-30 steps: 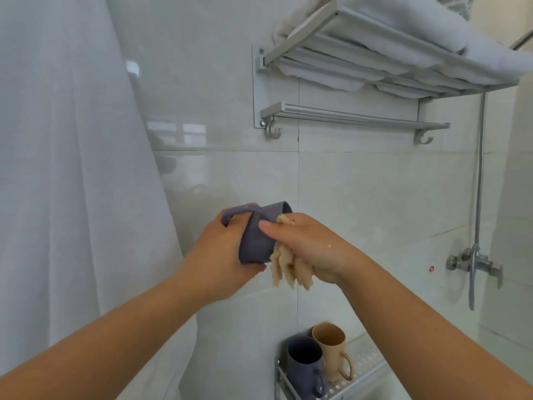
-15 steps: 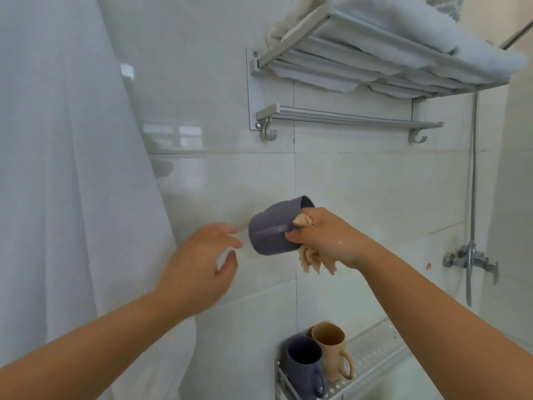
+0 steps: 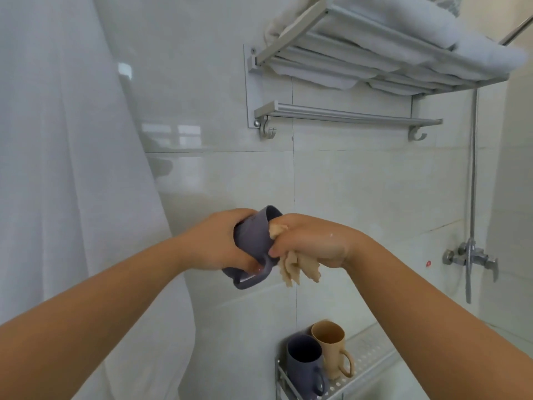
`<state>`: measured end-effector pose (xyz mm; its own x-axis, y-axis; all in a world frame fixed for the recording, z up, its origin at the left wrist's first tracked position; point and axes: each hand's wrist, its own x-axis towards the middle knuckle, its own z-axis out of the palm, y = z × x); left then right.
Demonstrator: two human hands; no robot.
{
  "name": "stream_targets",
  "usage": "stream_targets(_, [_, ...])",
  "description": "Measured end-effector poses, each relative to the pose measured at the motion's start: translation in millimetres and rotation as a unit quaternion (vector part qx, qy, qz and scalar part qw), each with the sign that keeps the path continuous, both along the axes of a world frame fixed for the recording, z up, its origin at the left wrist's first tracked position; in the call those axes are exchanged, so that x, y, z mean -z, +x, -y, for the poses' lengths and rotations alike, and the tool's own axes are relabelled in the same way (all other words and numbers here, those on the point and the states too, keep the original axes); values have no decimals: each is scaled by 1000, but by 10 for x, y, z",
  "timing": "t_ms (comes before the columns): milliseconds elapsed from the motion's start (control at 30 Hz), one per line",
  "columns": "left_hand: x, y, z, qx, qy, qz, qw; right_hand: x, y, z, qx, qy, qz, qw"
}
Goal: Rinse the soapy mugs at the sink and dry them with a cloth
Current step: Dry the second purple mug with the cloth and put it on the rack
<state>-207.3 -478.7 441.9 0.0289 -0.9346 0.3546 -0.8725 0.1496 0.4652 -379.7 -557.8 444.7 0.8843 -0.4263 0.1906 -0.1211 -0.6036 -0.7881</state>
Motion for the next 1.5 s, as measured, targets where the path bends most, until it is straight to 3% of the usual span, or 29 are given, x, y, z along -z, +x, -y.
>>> stream_targets(67, [31, -38, 32, -25, -62, 33, 997, 28, 55, 43, 14, 121, 54, 991])
stream_targets(133, [100, -85, 89, -74, -166, 152, 972, 44, 118, -16, 16, 261, 136, 956])
stream_targets(200, [222, -86, 166, -114, -277, 264, 917, 23, 157, -103, 21, 407, 217, 887])
stream_targets(267, [370, -65, 211, -123, -331, 302, 885, -8, 200, -140, 26, 508, 276, 815])
stream_targets(367, [515, -67, 228, -116, -368, 300, 872, -99, 217, -260, -8, 627, 312, 713])
stream_targets(400, [513, -73, 211, -111, -382, 285, 872, -126, 226, -324, -21, 633, 316, 706])
stream_targets(433, [493, -67, 195, -101, -390, 271, 874, -124, 242, -368, -16, 597, 306, 742])
stream_targets(467, [462, -47, 170, -87, -392, 261, 878, -93, 270, -395, 16, 497, 278, 822])
stream_targets(500, [423, -20, 128, -76, -384, 246, 887, -40, 303, -404, 59, 354, 234, 903])
stream_targets(533, [378, 10, 79, -72, -366, 223, 901, 8, 307, -431, 79, 207, 187, 957])
stream_targets(600, [281, 48, -31, -75, -304, 179, 933, 66, 269, -449, 63, -12, 94, 994])
stream_targets(667, [229, 66, -98, -69, -235, 172, 954, 71, 179, -463, 36, -133, -6, 991])
stream_targets(733, [187, 65, -145, -56, -189, 165, 966, 41, 106, -462, 34, -242, -115, 963])
stream_targets(867, [102, 22, -175, -21, -132, 176, 975, 4, 60, -451, 58, -463, -248, 849])
stream_targets(933, [31, -11, -198, -21, -126, 203, 971, -5, 58, -430, 71, -498, -258, 825])
stream_targets(1000, [-30, -25, -219, -21, -120, 223, 967, 6, 90, -402, 73, -493, -261, 827])
stream_targets(1100, [-21, -51, -235, -19, -108, 240, 965, 13, 192, -405, 51, -379, -252, 889])
stream_targets(1200, [79, -35, -226, -14, -130, 234, 963, 52, 250, -337, 25, -102, -199, 974])
stream_targets(1267, [162, 18, -211, -9, -166, 237, 957, 65, 251, -300, -7, 77, -106, 991])
stream_targets(1400, [288, 102, -152, -20, -255, 272, 928, 101, 287, -281, -40, 338, 61, 938])
stream_targets(1500, [351, 102, -136, -28, -243, 270, 932, 148, 327, -354, -42, 466, 159, 869])
